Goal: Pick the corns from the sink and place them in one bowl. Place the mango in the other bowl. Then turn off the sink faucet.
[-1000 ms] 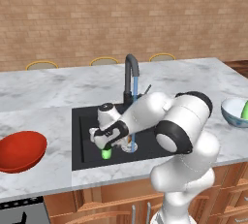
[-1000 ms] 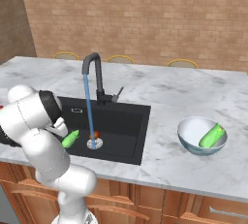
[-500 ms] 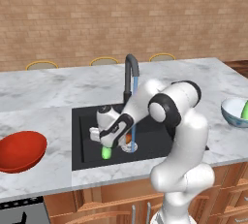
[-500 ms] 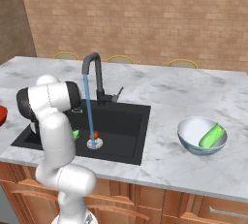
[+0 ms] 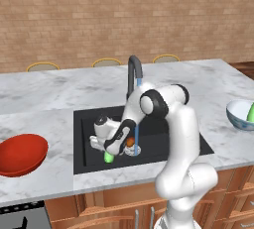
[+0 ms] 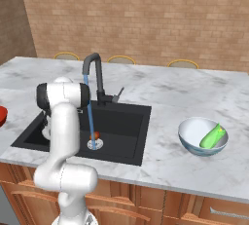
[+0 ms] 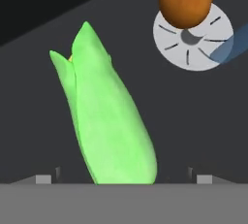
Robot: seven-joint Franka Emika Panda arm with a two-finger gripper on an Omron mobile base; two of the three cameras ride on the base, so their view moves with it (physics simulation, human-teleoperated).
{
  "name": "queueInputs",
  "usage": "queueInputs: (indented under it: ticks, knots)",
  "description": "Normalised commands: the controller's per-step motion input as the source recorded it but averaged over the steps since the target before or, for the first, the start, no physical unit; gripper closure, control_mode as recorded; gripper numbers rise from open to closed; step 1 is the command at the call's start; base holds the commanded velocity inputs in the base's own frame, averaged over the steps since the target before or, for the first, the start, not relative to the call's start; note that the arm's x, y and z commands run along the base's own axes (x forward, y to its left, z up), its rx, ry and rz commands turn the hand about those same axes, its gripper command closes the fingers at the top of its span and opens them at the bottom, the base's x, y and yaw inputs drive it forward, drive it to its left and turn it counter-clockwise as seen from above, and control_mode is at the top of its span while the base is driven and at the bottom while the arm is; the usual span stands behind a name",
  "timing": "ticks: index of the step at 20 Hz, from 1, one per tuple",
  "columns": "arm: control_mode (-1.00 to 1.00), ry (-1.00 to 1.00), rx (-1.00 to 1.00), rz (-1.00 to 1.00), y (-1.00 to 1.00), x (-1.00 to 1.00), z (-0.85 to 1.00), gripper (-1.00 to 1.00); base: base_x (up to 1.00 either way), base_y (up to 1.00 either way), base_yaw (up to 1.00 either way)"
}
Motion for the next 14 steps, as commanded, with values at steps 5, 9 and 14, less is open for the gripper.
queueInputs:
  ticks: [5, 9, 14]
  knots:
    - [-1.00, 0.00, -0.03, -0.04, 0.00, 0.51, -0.71, -1.00, 0.00, 0.00, 0.00]
    - [-1.00, 0.01, -0.01, -0.01, 0.02, 0.50, -0.59, 1.00, 0.00, 0.00, 0.00]
    - [-1.00, 0.07, 0.00, -0.01, -0.14, 0.14, 0.42, 1.00, 0.00, 0.00, 0.00]
